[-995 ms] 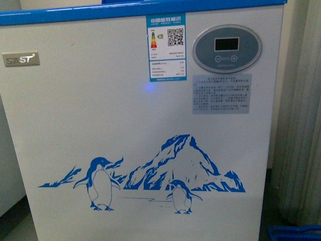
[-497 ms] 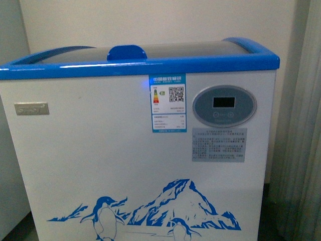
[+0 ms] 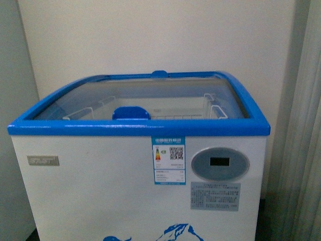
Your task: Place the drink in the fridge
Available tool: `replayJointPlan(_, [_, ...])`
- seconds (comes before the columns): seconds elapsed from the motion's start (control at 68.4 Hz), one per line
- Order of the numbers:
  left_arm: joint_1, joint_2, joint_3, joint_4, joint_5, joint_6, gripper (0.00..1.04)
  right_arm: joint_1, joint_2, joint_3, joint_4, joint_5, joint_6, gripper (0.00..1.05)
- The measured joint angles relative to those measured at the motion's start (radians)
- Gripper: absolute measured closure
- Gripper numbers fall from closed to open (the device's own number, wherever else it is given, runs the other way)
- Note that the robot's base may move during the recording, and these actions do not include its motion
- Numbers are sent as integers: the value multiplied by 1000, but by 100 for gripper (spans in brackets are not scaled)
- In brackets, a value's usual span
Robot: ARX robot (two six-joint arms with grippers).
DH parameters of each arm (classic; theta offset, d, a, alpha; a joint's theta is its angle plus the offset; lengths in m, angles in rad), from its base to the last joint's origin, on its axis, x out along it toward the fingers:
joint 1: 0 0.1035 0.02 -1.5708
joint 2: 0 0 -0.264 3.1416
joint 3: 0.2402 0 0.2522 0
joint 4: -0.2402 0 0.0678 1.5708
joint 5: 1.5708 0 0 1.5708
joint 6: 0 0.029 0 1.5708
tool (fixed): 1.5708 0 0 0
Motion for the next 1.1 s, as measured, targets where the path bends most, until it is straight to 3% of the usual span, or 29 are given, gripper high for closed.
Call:
replayJointPlan(0.176, [0,4,2,-5,-5,-5,8,0,0,0,0,0,0,64])
replayJointPlan(0.249, [-23,100,64,-160,-60,-120,8,0,0,0,0,0,0,64])
replayJointPlan(0.307, [-40,184,80,-174,-71,-161,8,0,0,0,0,0,0,64])
replayJointPlan(0.366, [-51,290,82,-109,-44,-173,8,0,0,0,0,0,0,64])
replayJointPlan(0.439, [-38,516,104,131,26,-134,8,0,0,0,0,0,0,64])
replayJointPlan(0.571, [-35,865,225,524,174,55,8,0,0,0,0,0,0,64])
replayJointPlan(0.702, [-60,1143,407,743,356,318,8,0,0,0,0,0,0,64])
replayJointPlan(0.892, [-90,1431,703,711,483,704,8,0,0,0,0,0,0,64])
replayJointPlan(1.097, [-114,1632,966,526,574,1089,8,0,0,0,0,0,0,64])
